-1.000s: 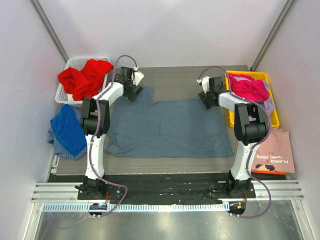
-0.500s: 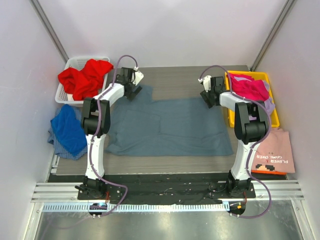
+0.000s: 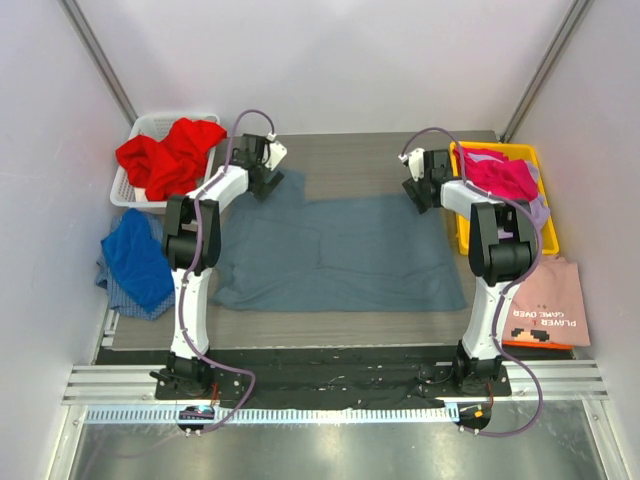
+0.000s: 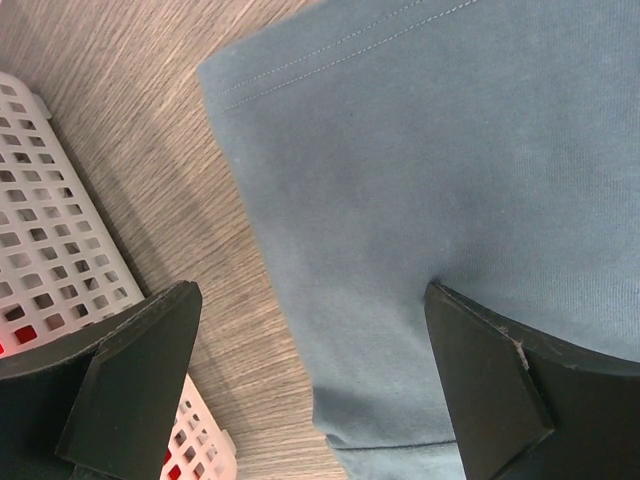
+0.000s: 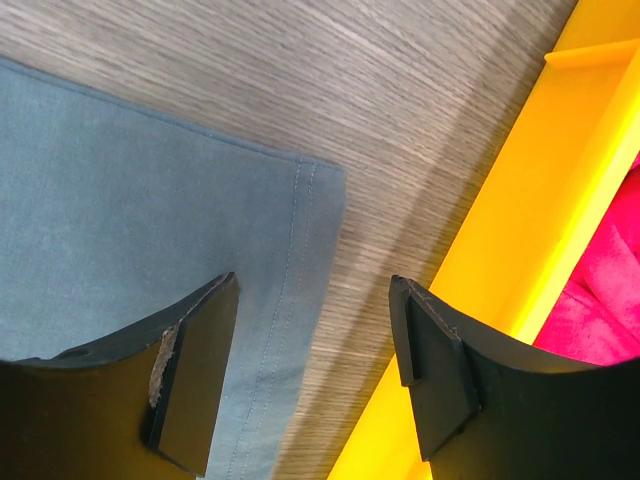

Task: Fold and stack the t-shirts
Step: Grap the side of the flattened tshirt furthest away from the robot with both arms

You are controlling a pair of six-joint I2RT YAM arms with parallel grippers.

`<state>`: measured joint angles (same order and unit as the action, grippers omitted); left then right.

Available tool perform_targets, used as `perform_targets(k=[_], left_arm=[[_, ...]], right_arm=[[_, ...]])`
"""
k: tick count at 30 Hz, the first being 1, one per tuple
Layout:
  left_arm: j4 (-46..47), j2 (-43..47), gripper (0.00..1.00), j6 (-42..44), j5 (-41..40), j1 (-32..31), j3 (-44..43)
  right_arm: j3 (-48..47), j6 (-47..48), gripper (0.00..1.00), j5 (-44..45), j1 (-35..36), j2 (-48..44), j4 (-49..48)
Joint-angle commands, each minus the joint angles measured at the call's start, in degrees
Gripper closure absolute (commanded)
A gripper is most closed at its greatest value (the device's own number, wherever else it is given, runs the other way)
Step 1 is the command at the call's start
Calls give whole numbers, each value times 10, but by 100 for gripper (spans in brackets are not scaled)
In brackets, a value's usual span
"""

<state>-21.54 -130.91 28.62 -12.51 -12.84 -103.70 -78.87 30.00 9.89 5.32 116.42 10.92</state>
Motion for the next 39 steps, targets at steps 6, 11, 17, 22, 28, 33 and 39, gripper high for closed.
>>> perform_targets(k=[6,11,17,22,28,33,39], left_arm=[[-50,38,0,-19,47,-11,-34],[-50,59,0,-23,50,-15,-25],[-44,44,0,-41,44,-14,-73],[-38,1,0,-65,49,-14,-137],[-56,-63,0,-90,42,-6,-230],[-46,-66,0,-103,47,0,-215],[-26,-51,0,-86,42,0,-151]], right_arm=[[-50,-55,31,-71,-6,8,38],[-77,-115,31,-92,-14,14,51],[-131,-173,33,-138,-36,40,68],[-162,-200,33,-142,-42,57,78],[-178,-205,33,-145,-43,71,84],[-177,-205,33,-149,-43,77,85],[-154,-199,33,-155,-43,65,80]])
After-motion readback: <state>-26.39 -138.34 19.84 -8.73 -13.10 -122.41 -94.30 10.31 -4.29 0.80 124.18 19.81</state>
